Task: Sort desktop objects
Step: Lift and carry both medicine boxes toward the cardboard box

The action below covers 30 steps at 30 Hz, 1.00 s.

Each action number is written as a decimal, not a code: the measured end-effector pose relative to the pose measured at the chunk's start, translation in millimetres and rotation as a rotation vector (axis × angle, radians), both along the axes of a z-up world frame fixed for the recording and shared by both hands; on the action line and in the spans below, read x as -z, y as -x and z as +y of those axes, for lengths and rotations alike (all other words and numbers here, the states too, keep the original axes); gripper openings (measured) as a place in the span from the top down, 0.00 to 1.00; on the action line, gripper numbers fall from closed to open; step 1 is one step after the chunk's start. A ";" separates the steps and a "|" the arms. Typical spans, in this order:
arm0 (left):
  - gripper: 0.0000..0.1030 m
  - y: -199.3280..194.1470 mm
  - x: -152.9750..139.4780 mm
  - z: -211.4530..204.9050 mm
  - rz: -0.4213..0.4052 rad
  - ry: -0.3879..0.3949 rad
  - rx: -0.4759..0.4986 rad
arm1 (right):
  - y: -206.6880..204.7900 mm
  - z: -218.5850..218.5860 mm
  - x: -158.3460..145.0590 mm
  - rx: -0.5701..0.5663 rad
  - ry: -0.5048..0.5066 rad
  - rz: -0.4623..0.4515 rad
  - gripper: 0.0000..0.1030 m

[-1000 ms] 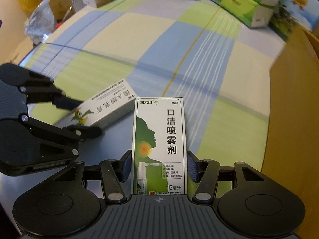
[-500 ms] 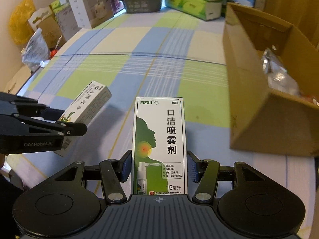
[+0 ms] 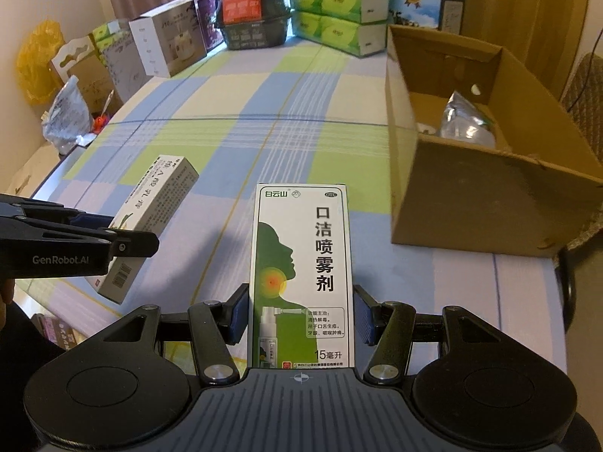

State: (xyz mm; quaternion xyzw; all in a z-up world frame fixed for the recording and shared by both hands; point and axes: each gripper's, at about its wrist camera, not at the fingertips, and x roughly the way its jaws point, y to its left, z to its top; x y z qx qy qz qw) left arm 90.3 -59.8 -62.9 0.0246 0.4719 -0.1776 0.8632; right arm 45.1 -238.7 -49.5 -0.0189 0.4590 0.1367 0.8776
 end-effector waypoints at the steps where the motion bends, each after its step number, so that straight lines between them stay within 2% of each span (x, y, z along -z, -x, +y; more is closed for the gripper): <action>1: 0.68 1.7 -1.3 -1.0 -0.002 0.003 0.000 | 2.8 -1.8 -1.6 0.002 -0.001 -0.004 0.49; 17: 0.68 10.3 -10.5 -22.6 -0.017 0.019 0.021 | 19.4 -28.0 -16.4 0.060 -0.011 -0.040 0.49; 30: 0.68 15.5 -17.8 -60.6 -0.026 0.049 0.088 | 24.5 -66.9 -28.4 0.146 0.013 -0.075 0.49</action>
